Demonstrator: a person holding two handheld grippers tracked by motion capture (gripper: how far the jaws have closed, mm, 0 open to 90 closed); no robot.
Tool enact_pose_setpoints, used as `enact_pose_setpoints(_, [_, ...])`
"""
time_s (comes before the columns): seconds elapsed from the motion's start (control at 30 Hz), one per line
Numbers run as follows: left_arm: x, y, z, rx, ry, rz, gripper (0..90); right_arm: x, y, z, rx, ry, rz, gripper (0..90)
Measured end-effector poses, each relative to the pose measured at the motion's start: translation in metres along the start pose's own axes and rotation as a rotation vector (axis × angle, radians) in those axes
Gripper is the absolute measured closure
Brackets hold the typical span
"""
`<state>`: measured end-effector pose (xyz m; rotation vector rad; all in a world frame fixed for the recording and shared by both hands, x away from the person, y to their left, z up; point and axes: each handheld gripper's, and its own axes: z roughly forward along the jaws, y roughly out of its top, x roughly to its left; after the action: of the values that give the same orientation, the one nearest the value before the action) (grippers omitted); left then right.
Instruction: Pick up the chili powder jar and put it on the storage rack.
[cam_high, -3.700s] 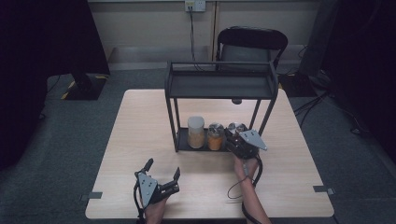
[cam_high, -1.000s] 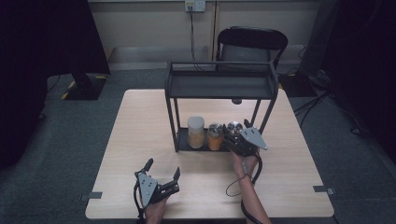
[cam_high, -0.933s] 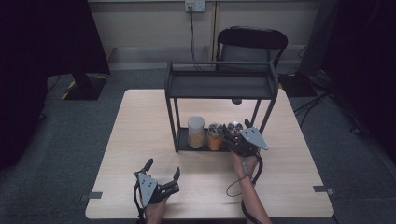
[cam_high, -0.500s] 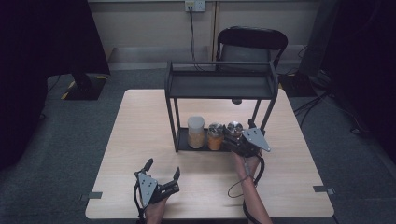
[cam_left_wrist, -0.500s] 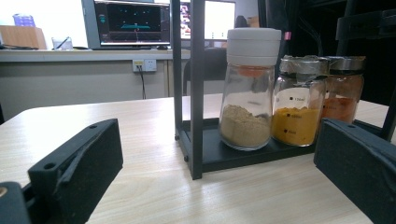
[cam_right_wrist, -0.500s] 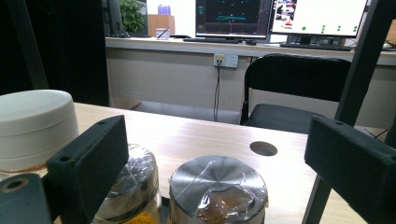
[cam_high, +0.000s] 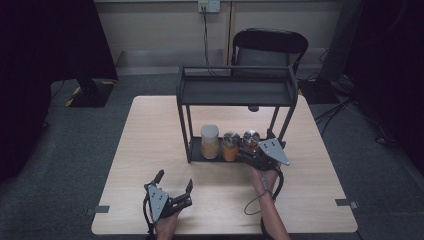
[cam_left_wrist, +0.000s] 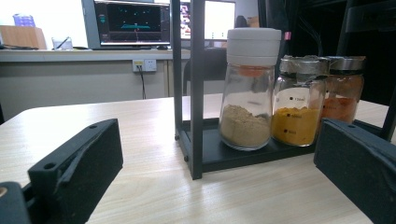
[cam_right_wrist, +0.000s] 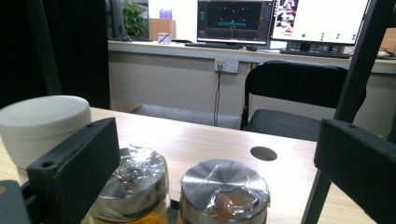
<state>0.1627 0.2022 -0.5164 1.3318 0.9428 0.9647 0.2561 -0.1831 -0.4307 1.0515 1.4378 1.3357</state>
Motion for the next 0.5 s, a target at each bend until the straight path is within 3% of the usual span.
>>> enact_pose_setpoints(0.5, [0.0,0.0,0.0,0.0,-0.001,0.0,0.7,-0.001,0.006,-0.015,-0.016,0.002,0.007,0.0])
